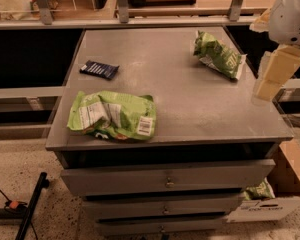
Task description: Move green jalapeno chip bag near green rice chip bag
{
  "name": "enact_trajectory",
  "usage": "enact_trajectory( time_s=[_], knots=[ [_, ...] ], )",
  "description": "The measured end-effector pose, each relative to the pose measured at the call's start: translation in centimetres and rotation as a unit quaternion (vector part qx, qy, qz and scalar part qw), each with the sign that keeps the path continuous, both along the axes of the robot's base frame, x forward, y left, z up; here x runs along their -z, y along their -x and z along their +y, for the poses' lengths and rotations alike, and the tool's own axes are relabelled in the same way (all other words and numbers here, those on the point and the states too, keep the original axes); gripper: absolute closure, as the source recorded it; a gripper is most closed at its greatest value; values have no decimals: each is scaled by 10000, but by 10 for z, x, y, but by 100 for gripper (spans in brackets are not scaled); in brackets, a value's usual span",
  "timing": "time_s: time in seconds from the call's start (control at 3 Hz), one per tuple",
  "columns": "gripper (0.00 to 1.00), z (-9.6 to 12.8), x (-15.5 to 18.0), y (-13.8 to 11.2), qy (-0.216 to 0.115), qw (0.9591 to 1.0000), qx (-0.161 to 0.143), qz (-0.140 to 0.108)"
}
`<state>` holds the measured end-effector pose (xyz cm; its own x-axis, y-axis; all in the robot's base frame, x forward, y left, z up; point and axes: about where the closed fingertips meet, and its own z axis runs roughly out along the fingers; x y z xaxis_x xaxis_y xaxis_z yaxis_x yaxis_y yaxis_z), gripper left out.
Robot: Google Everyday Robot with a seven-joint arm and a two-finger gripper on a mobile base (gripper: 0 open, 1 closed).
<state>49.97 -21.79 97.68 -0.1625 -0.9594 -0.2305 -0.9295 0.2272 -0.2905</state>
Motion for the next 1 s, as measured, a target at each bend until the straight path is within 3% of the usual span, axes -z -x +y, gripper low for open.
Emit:
enact_trajectory(
  time_s=[0.67, 1.0],
  knots=[
    [0, -35, 10, -87, -121, 9990, 164, -388],
    [0, -51, 25, -151, -383, 9963, 376, -677]
  ],
)
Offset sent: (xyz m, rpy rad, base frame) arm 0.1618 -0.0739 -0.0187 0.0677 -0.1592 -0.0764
